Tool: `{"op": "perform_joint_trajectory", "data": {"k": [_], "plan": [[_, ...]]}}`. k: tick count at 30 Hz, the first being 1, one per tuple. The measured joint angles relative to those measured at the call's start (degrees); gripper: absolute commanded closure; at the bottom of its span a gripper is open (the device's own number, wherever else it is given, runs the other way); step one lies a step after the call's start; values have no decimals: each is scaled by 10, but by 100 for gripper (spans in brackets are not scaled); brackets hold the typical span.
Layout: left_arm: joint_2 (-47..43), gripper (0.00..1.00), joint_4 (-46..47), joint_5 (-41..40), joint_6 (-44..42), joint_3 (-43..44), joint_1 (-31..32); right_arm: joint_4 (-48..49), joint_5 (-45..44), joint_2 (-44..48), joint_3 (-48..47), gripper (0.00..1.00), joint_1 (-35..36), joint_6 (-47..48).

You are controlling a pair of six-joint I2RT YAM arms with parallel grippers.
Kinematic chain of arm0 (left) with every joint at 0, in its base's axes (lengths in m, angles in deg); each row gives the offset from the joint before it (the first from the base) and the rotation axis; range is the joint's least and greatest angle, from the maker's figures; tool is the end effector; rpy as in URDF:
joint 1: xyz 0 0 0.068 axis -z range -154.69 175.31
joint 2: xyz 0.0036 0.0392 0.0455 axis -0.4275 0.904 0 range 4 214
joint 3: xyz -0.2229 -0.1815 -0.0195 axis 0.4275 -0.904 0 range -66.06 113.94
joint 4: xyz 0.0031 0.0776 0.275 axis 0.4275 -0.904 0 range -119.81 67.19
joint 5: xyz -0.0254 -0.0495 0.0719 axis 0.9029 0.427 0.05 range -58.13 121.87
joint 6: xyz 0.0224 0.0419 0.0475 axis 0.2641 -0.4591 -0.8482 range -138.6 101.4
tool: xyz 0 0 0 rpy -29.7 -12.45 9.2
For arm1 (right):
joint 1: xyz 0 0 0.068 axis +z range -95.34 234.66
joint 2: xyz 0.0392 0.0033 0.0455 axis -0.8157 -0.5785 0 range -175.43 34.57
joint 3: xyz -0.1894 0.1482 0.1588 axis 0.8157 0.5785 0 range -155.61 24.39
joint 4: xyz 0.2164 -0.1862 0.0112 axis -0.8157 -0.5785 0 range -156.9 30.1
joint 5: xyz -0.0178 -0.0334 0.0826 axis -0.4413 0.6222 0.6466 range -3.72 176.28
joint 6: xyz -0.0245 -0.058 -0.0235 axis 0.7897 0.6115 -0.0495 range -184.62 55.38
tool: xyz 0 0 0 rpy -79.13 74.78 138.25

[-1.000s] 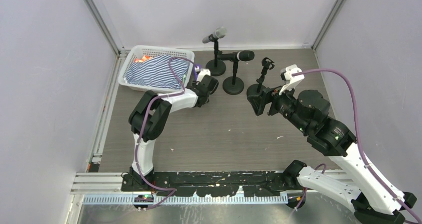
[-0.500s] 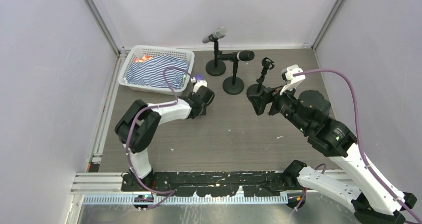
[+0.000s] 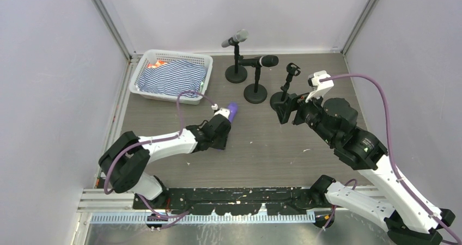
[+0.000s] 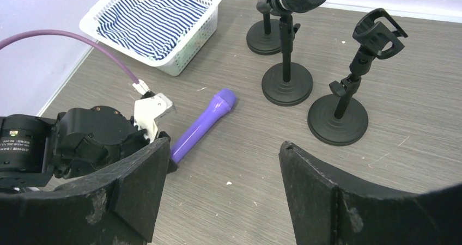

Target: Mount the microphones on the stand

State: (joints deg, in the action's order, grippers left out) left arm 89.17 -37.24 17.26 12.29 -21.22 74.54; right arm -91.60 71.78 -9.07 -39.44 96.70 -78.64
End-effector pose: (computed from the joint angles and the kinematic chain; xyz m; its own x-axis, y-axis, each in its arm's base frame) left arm 0.2155 -0.2292 0.1599 -0.7852 0.1498 -0.6008 0.2735 0.9544 -0.1195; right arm 0.1383 0.1068 0.4313 -0.2568 0.0844 -0.9628 -0.4164 0.8893 0.1890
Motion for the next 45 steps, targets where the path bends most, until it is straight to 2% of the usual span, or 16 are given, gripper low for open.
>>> {"op": "perform_joint_trajectory", "data": {"k": [4, 11, 17, 20, 23, 25, 27, 34, 40, 45], "plan": [[3, 84, 0, 26, -3, -1, 0, 0, -1, -8, 0, 22, 0, -7], [33, 54, 6, 42, 2, 3, 0, -1, 0, -16, 0, 22, 0, -13], [69, 46, 9, 38, 1, 38, 2, -5, 0, -18, 0, 22, 0, -13], [85, 46, 8, 31, 0, 55, 2, -7, 0, -18, 0, 22, 0, -13], [99, 48, 2, 21, -1, 71, 2, -7, 0, -18, 0, 22, 0, -13], [107, 56, -3, 14, -2, 80, 3, -8, 0, -17, 0, 22, 0, -13], [111, 72, -7, 6, -3, 84, 3, -10, 0, -17, 0, 22, 0, -13], [108, 98, -10, 0, -10, 84, 3, -13, -4, -17, 0, 22, 0, -13], [62, 100, -60, -3, -48, 75, 3, -2, -21, -8, 13, 20, 0, -18], [-58, 100, -64, -4, -91, 50, 3, -16, -52, -27, 13, 17, -1, -50]]}}
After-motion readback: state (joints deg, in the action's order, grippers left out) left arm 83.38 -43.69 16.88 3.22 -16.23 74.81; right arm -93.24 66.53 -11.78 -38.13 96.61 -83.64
